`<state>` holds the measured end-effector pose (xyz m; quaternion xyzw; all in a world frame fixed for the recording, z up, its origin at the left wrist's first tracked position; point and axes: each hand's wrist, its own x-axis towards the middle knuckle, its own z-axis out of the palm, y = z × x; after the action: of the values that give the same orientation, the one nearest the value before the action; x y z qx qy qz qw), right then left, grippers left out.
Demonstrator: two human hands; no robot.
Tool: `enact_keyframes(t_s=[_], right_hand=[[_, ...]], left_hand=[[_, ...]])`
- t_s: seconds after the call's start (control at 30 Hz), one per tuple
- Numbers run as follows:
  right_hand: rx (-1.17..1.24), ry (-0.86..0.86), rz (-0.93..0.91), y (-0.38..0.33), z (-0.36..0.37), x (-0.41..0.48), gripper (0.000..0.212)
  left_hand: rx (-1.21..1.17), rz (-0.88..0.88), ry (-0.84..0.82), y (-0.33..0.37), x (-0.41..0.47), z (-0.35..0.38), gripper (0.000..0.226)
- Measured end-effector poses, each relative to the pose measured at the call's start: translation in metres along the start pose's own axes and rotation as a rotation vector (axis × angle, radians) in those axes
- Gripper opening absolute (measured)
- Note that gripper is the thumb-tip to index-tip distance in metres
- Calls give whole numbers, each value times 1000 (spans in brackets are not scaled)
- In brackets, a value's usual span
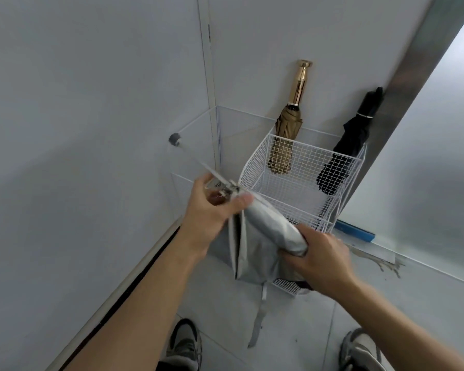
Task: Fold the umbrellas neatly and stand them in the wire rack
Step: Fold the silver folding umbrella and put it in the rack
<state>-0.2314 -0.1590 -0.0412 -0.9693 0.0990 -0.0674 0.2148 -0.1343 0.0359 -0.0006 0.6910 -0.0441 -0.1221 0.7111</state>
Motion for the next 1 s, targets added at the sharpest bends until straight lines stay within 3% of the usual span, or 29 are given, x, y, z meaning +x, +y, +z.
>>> enact_keyframes(t_s=[0.07, 0.13, 0.2, 0.3, 0.4, 0.47, 0.5, 0.57, 0.63, 0.67, 0.77, 0.93, 1.0], right_hand=[[41, 31, 24, 6, -5, 4, 24], [114, -30, 30, 10, -8, 5, 21], [201, -128, 28, 12, -10, 7, 20], [294, -235, 90, 14, -16, 9, 21], [243, -294, 124, 17, -18, 11, 22], [142, -335, 89, 16, -18, 12, 20], [106, -363, 62, 15, -19, 11, 21], [84, -430, 10, 11, -21, 10, 24], [95, -479, -18, 9, -22, 9, 26], [87, -491, -28, 8, -22, 8, 28], [12, -473, -62, 9, -21, 7, 33], [-232, -70, -230, 8, -4, -5, 56], [-345, 29, -255, 2, 4, -7, 55]], left_hand=[[267, -27, -103, -10, -4, -1, 102], [506, 45, -81, -22, 1, -4, 69], [637, 74, 47, -24, 7, -9, 34], [726, 145, 284, -22, 8, -17, 24], [836, 594, 402, -9, -2, -17, 28], [984, 857, 256, -4, -9, -7, 40], [1080, 894, 137, -4, -12, -1, 50], [1265, 773, -151, -7, -16, 9, 66], [1410, 573, -358, -13, -18, 17, 60], [1467, 522, -384, -16, -16, 19, 51], [1570, 489, -346, -18, -16, 24, 29], [1586, 349, -231, -13, -17, 18, 20], [1565, 313, -233, -10, -16, 14, 19]])
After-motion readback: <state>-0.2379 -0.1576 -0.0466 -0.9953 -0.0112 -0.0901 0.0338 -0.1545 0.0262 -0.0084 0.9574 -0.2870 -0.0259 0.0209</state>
